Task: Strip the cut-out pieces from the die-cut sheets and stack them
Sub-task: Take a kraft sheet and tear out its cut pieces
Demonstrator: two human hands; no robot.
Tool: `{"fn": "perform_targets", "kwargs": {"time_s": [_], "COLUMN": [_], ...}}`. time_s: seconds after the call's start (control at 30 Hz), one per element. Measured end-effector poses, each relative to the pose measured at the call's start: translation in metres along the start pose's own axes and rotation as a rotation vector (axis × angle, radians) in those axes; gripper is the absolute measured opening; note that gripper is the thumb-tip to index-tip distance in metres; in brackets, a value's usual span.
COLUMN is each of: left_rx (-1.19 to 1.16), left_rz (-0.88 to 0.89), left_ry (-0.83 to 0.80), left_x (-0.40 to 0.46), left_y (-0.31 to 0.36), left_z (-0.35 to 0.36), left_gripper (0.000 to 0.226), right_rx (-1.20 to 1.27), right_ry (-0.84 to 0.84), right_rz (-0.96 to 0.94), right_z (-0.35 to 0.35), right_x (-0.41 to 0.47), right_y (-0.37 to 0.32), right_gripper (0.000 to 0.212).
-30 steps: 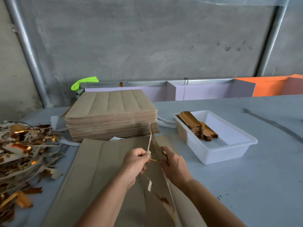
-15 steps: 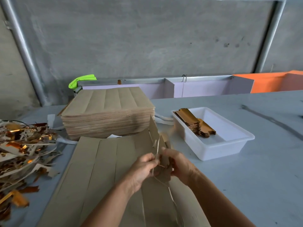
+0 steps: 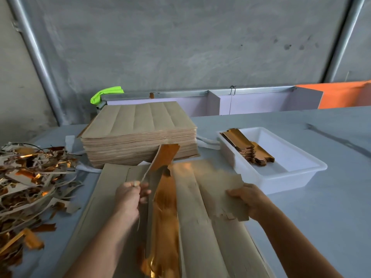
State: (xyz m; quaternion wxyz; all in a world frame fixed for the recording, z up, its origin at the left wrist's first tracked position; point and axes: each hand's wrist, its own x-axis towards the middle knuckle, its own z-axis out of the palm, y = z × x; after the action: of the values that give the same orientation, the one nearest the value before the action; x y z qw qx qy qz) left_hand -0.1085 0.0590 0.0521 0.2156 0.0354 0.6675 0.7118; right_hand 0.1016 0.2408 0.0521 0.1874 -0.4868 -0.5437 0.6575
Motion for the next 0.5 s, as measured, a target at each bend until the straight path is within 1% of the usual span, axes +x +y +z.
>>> {"fn": "perform_targets", "kwargs": {"time_s": [0.07,0.13,0.17,0.27,0.33,0.43,0.5], "left_rx": [0.113,0.168,0.196,0.315,0.323,0.284,0.274], "left_rz": [0.051,0.067,0.055,-0.005,-0.072,-0.128,-0.077], "left_ry": [0.012,0.001,0.001,-0.040,-0.105,-0.174,-0.240], "left_x": [0.006,0.010,0.010,0.015,0.016,0.013,0.009], "left_y": [-0.003,-0.001,0.000,0.002,0.003,0.001,-0.001], "left_z": [0.003,0.007,0.009,0.016,0.022,0.029,0.035], "left_gripper": [0.019,0.016,0.013,0.022,0.020,0.006,0.016], "right_rx": [0.021,0.057,0.079,0.107,0.065,0.021,0.074], "right_ry": [-0.014,-0.025,-0.034,-0.035,-0.008,0.013,-0.023], "right_rz": [-0.002,-0.024,-0.039,-0.085,-0.156,-0.232,-0.247], "right_z": [0.006,0.014,0.018,0.030,0.037,0.041,0.042], "right_x": [0.001,0.002,0.003,0.006,0.008,0.011,0.012], "right_y": [-0.002,-0.004,-0.005,-0.003,0.001,0.004,0.002], "right_gripper": [0.014,0.016,0.018,0.024,0.029,0.035,0.035]}}
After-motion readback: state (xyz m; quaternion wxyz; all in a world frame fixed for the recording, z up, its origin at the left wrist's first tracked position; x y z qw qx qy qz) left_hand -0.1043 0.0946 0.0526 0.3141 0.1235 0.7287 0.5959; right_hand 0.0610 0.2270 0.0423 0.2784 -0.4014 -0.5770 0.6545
